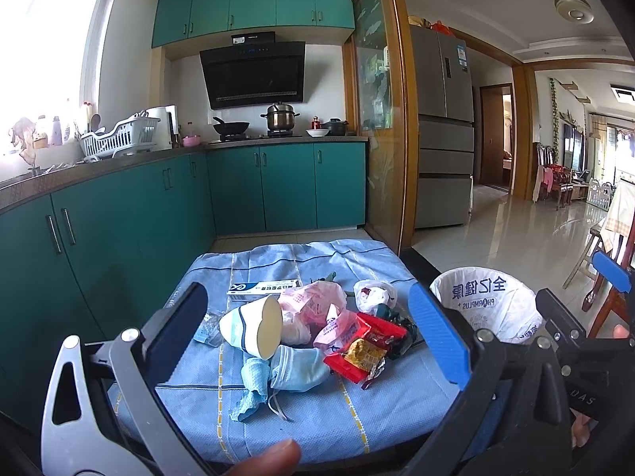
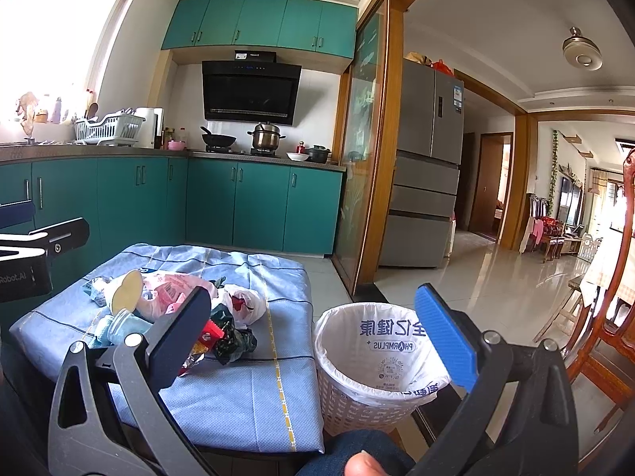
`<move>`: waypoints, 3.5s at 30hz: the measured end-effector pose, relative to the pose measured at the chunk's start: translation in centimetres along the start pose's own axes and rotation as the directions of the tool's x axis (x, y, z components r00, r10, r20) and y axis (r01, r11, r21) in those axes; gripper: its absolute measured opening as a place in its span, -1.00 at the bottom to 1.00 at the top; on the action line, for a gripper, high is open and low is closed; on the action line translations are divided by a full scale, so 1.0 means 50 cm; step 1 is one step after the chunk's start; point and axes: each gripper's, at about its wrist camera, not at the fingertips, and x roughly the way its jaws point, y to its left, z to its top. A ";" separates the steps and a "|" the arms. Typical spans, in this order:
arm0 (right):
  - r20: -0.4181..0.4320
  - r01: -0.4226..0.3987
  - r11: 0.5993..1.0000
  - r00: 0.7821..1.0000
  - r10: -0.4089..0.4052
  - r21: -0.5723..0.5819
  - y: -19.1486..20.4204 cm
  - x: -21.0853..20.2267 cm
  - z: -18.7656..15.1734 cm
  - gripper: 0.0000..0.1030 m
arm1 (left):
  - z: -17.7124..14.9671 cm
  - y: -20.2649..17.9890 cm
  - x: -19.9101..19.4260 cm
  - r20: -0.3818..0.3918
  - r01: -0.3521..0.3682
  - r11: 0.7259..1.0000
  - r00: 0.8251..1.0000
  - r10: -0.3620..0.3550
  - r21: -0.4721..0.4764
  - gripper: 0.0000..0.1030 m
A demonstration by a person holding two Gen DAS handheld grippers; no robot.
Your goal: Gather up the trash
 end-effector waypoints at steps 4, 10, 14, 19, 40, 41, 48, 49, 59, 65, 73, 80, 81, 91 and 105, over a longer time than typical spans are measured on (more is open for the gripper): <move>-0.002 -0.005 1.000 1.000 0.005 -0.002 0.002 0.003 -0.001 0.95 | 0.000 -0.001 0.000 -0.004 0.000 1.000 1.000 0.000 0.001 0.95; -0.004 -0.014 1.000 1.000 0.014 -0.007 0.008 0.005 -0.004 0.95 | 0.002 0.001 0.000 -0.009 -0.005 1.000 1.000 0.005 -0.004 0.95; -0.005 -0.012 1.000 1.000 0.012 -0.008 0.009 0.006 -0.006 0.95 | 0.001 0.002 0.004 -0.018 -0.004 1.000 1.000 0.004 -0.004 0.95; -0.006 -0.013 1.000 1.000 0.013 -0.004 0.007 0.009 -0.008 0.95 | 0.003 0.003 0.006 -0.022 -0.004 1.000 1.000 0.004 -0.002 0.95; -0.017 0.005 1.000 1.000 -0.005 -0.021 0.013 0.023 -0.002 0.95 | 0.001 0.003 0.026 -0.050 0.012 1.000 0.999 -0.013 -0.006 0.95; -0.018 0.004 1.000 1.000 -0.005 -0.021 0.014 0.024 -0.002 0.95 | 0.001 0.003 0.026 -0.050 0.012 1.000 0.999 -0.012 -0.006 0.95; -0.035 0.021 1.000 0.999 -0.022 -0.020 0.015 0.034 -0.002 0.95 | 0.000 0.004 0.032 -0.057 0.017 1.000 0.998 -0.017 -0.004 0.95; -0.039 0.024 1.000 0.999 -0.025 -0.018 0.015 0.037 -0.002 0.95 | -0.001 0.005 0.033 -0.058 0.018 1.000 0.998 -0.018 -0.004 0.95; -0.052 0.043 0.999 0.998 -0.044 -0.021 0.018 0.042 0.000 0.95 | -0.002 0.005 0.039 -0.061 0.020 1.000 0.998 -0.021 -0.008 0.95; -0.056 0.049 0.999 0.997 -0.050 -0.019 0.014 0.041 -0.001 0.95 | -0.004 0.004 0.041 -0.063 0.021 1.000 0.998 -0.022 -0.008 0.95; -0.067 0.058 0.998 0.996 -0.059 -0.019 0.014 0.043 -0.003 0.95 | -0.010 0.006 0.048 -0.076 0.025 1.000 0.997 -0.026 -0.012 0.95; -0.098 0.067 0.997 0.993 -0.070 -0.031 0.010 0.053 -0.002 0.95 | -0.014 0.033 0.090 -0.116 -0.002 1.000 0.993 -0.002 -0.029 0.95; -0.105 0.062 0.997 0.992 -0.065 -0.036 0.008 0.061 0.000 0.95 | -0.014 0.043 0.103 -0.129 -0.012 0.999 0.992 0.007 -0.039 0.95; -0.208 -0.164 0.975 0.969 0.131 -0.152 0.061 0.287 0.036 0.95 | 0.075 0.115 0.347 -0.242 -0.012 0.999 0.970 0.023 0.043 0.95; -0.498 -0.392 0.920 0.804 0.327 -0.029 0.143 0.592 -0.046 0.80 | -0.087 0.184 0.464 -0.497 0.185 0.983 0.851 -0.167 -0.013 0.95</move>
